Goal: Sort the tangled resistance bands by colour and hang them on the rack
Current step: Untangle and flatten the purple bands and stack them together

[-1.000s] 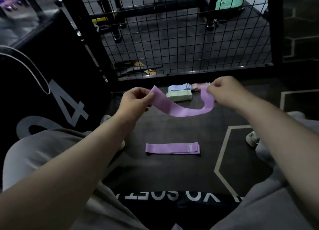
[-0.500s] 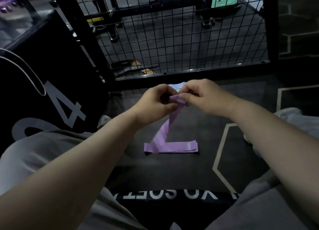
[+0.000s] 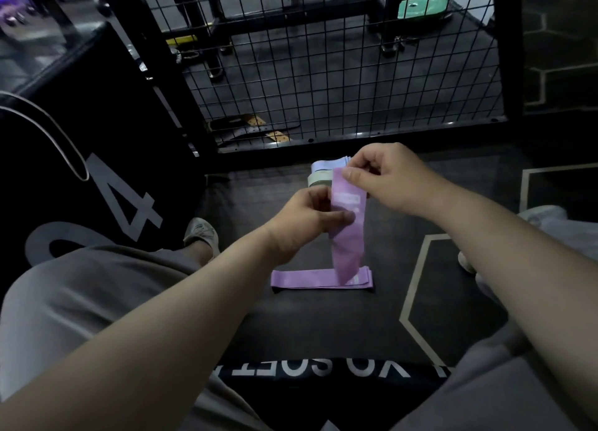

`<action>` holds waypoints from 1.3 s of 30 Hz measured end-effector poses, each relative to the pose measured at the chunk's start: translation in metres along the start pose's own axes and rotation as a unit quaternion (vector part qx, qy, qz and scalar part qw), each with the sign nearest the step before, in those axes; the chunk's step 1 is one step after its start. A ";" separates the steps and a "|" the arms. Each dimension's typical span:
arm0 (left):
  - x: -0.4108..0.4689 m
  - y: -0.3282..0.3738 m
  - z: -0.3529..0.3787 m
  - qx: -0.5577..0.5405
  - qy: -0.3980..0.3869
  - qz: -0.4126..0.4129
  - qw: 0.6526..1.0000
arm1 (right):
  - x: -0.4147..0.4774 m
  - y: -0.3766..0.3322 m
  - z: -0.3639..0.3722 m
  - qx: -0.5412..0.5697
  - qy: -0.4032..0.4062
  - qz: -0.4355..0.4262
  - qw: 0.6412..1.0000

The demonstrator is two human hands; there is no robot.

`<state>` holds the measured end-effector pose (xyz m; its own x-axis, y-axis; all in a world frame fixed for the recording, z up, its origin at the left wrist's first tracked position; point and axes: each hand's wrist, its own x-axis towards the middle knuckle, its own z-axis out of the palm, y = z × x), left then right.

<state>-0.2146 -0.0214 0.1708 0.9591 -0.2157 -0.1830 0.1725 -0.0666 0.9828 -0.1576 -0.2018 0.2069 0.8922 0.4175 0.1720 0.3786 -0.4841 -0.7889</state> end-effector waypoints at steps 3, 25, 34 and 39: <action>-0.004 -0.013 -0.008 0.009 -0.007 -0.038 0.999 | 0.005 0.005 -0.003 0.054 0.061 0.062 0.995; -0.003 -0.069 -0.135 0.120 0.102 -0.258 0.953 | 0.026 0.070 0.022 0.098 0.152 0.338 0.924; 0.040 -0.150 -0.147 0.072 0.212 -0.345 0.912 | 0.013 0.159 0.090 0.111 0.053 0.536 0.835; 0.062 -0.199 -0.148 0.114 0.219 -0.396 0.884 | 0.009 0.190 0.128 0.073 -0.001 0.591 0.804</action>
<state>-0.1559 0.1228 -0.0318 0.5602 0.3814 -0.7354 0.8280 -0.2322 0.5103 -0.1090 -0.1911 -0.0167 0.6078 -0.2660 -0.7482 -0.7652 -0.4481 -0.4622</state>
